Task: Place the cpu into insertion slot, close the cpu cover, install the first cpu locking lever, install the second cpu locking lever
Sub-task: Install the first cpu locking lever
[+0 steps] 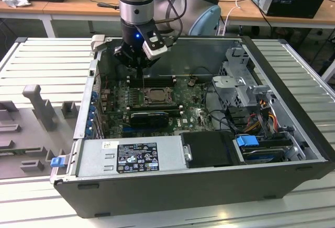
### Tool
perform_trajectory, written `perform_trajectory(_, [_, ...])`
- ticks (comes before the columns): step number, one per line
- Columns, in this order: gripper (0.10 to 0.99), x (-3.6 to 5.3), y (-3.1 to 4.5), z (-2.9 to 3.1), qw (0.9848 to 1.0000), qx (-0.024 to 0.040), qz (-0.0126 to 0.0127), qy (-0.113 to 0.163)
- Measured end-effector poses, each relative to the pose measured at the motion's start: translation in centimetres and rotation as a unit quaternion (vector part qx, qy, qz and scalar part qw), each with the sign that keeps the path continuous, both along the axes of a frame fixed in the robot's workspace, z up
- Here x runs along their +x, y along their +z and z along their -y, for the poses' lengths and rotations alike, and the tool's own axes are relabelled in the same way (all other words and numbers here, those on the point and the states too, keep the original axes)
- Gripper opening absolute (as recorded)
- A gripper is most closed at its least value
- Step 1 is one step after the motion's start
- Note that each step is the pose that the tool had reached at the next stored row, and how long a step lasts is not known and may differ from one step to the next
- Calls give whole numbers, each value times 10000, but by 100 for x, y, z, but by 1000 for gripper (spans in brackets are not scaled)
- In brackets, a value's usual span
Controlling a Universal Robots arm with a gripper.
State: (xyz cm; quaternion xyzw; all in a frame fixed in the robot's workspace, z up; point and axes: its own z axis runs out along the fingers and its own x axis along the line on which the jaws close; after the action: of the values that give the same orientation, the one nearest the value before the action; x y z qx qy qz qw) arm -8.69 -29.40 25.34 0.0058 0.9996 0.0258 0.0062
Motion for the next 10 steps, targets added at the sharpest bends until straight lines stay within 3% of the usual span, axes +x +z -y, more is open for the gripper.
perform_trajectory(10, [106,37,-4,0,10000,0,0,0])
